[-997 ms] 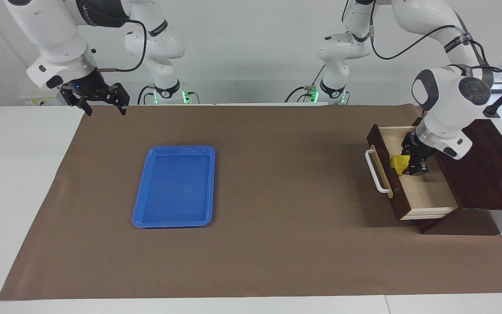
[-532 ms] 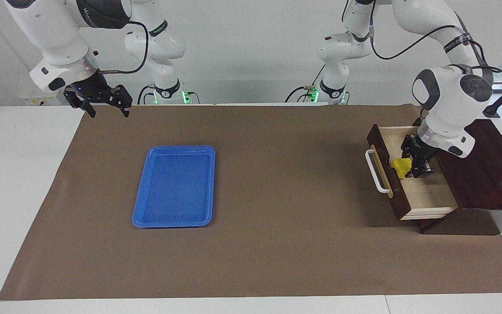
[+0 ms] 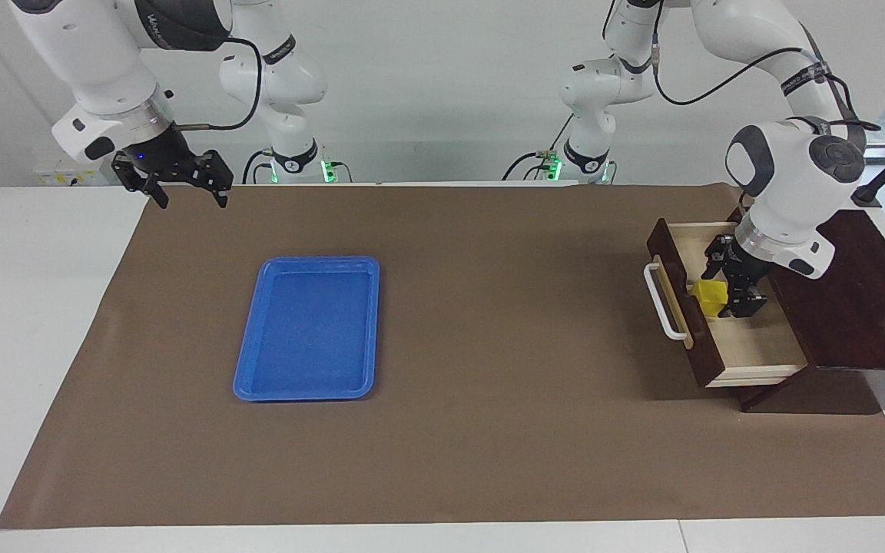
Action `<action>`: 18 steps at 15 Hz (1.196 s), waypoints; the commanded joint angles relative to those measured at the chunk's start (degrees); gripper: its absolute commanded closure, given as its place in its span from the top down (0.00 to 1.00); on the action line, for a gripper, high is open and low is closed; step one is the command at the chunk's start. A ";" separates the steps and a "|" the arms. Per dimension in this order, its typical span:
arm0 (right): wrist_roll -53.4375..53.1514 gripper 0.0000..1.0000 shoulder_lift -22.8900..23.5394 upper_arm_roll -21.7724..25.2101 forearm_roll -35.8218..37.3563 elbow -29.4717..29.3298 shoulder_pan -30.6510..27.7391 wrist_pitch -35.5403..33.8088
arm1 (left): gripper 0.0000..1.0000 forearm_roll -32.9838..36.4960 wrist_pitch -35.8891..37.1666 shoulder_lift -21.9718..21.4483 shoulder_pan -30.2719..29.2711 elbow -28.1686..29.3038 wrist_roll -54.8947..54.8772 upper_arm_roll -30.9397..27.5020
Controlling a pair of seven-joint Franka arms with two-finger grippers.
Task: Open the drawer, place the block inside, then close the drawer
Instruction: 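Lower the block into the drawer and open the left gripper, then push the drawer shut with the left gripper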
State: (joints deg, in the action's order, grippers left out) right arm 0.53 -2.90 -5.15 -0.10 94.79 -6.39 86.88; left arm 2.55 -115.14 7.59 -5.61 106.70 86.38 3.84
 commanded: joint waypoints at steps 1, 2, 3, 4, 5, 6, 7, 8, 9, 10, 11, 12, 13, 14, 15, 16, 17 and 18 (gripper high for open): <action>-0.79 1.00 -0.44 -0.65 -0.34 1.19 -0.82 1.36 | 1.00 -0.61 6.47 -1.44 -0.19 -6.12 0.01 0.46; -0.70 1.00 -0.44 -0.65 -0.34 1.19 -0.82 1.36 | 1.00 -0.70 8.33 -1.44 0.25 -8.33 0.28 0.72; -0.79 1.00 -0.44 -0.56 -0.34 1.10 -0.82 1.27 | 1.00 -0.88 8.87 -1.61 0.77 -9.22 0.89 1.25; -0.88 1.00 -0.44 -0.56 -0.34 1.02 -0.82 1.10 | 1.00 -0.97 9.23 -1.79 3.13 -9.32 1.33 1.52; -0.88 1.00 -0.44 -0.65 -0.43 0.84 -0.91 1.09 | 1.00 -0.88 9.75 -1.87 5.33 -9.15 2.90 1.52; -0.88 1.00 -0.44 -0.65 -0.43 0.75 -1.00 1.09 | 1.00 -0.88 10.02 -2.14 6.74 -8.80 5.35 1.61; -1.05 1.00 -0.44 -0.65 -0.43 0.75 -1.08 1.09 | 1.00 -0.88 9.85 -2.57 8.41 -7.66 6.59 1.61; -1.05 1.00 -0.44 -0.65 -0.43 0.75 -1.17 1.09 | 1.00 -0.88 8.98 -3.71 9.64 -5.30 6.78 1.69; -1.05 1.00 -0.53 -0.65 -0.51 0.75 -1.08 1.01 | 1.00 -0.88 8.10 -4.42 10.79 -3.01 7.22 1.69; -0.79 1.00 -0.53 -0.65 -0.51 0.75 -1.08 0.92 | 1.00 -0.88 6.96 -4.60 11.58 -1.16 7.92 1.61; -0.79 1.00 -0.62 -0.73 -0.51 0.93 -1.08 0.40 | 1.00 -0.70 5.90 -4.69 11.76 0.25 8.27 1.61; -0.79 1.00 -0.62 -0.73 -0.43 0.93 -1.08 -0.04 | 1.00 -0.53 5.11 -4.69 11.76 1.30 8.19 1.61; -0.79 1.00 -0.62 -0.65 -0.51 0.93 -1.08 -0.05 | 1.00 -0.35 4.06 -4.69 11.33 2.10 7.75 1.52; -0.79 1.00 -0.62 -0.73 -0.51 0.93 -1.08 -0.05 | 1.00 -0.09 2.83 -4.60 10.98 2.71 7.40 1.52; -0.79 1.00 -0.62 -0.65 -0.51 0.93 -1.08 -0.05 | 1.00 1.22 2.03 -4.51 10.54 2.98 6.96 1.34; -0.79 1.00 -0.62 -0.65 -0.51 0.93 -1.08 -0.05 | 1.00 2.27 1.33 -4.25 9.49 3.16 6.35 1.43; -0.79 1.00 -0.62 -0.73 -0.51 0.93 -1.08 -0.05 | 1.00 2.37 0.80 -4.25 9.13 3.51 5.56 1.34; -0.79 1.00 -0.62 -0.73 -0.43 0.93 -1.08 -0.05 | 1.00 2.46 0.44 -4.42 8.17 4.21 4.59 1.34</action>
State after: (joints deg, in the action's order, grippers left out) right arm 0.33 -2.90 -5.13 -0.10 94.90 -6.39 86.84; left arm 4.00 -112.66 5.06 4.24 107.93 93.04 5.15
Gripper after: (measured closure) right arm 0.000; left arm 0.000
